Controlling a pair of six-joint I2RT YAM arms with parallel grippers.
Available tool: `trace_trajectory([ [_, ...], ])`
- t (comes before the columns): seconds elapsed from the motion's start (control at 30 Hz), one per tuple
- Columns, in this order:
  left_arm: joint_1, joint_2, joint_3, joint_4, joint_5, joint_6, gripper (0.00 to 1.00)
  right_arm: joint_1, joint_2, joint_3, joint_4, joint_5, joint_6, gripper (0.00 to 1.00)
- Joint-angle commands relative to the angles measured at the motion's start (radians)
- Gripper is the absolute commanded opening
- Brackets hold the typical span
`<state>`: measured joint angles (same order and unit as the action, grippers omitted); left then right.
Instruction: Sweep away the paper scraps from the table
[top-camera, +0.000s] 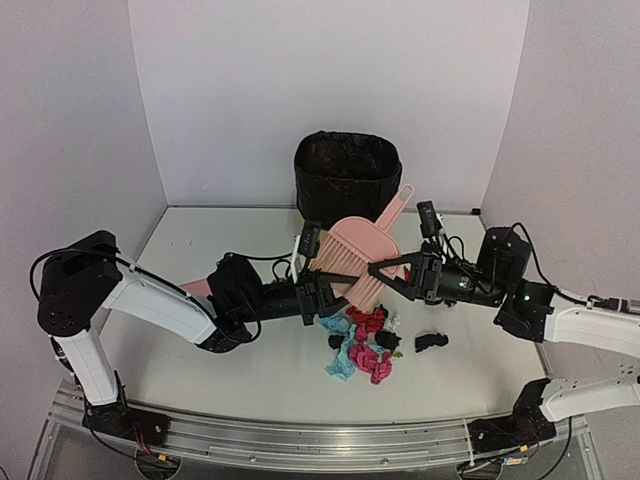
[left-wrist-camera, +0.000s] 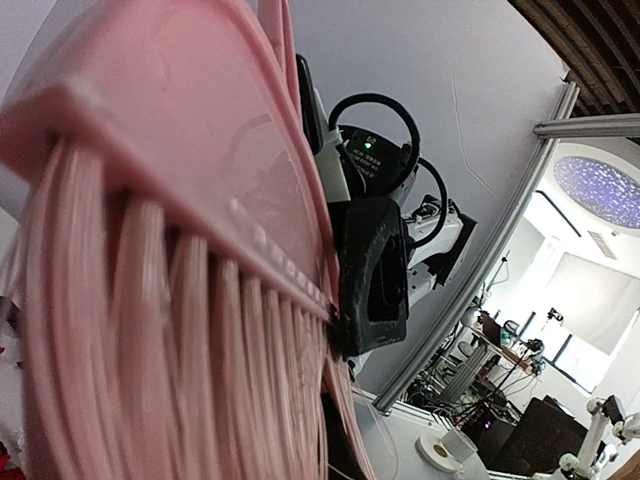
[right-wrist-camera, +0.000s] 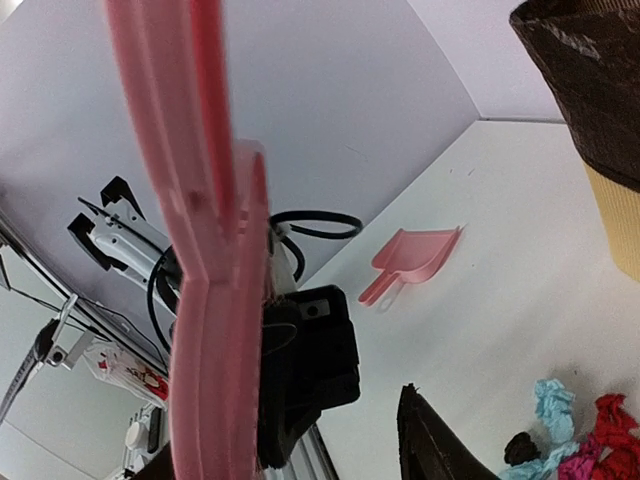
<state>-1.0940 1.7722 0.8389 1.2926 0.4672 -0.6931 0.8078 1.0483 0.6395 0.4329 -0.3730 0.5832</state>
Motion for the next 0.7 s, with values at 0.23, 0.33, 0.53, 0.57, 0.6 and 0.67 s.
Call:
trace_trajectory([
  [0.23,0.004,-0.279,0.001,-0.517,-0.016,0.292,0.0,0.003,-0.189,0.18,-0.729,0.164,-0.315,0.91],
  [0.33,0.006,-0.345,0.009,-0.738,-0.006,0.395,0.0,0.003,-0.21,0.245,-0.91,0.135,-0.427,0.9],
  [0.53,0.014,-0.429,-0.009,-0.948,0.202,0.537,0.0,0.004,-0.211,0.315,-1.002,0.002,-0.51,0.89],
  [0.57,0.014,-0.438,-0.009,-0.981,0.23,0.555,0.0,0.004,-0.206,0.324,-1.004,-0.014,-0.511,0.89],
  [0.6,0.014,-0.446,-0.009,-1.017,0.259,0.585,0.0,0.003,-0.2,0.33,-1.005,-0.036,-0.512,0.89],
  [0.67,0.014,-0.458,-0.013,-1.057,0.281,0.619,0.0,0.004,-0.184,0.346,-1.005,-0.068,-0.51,0.89],
])
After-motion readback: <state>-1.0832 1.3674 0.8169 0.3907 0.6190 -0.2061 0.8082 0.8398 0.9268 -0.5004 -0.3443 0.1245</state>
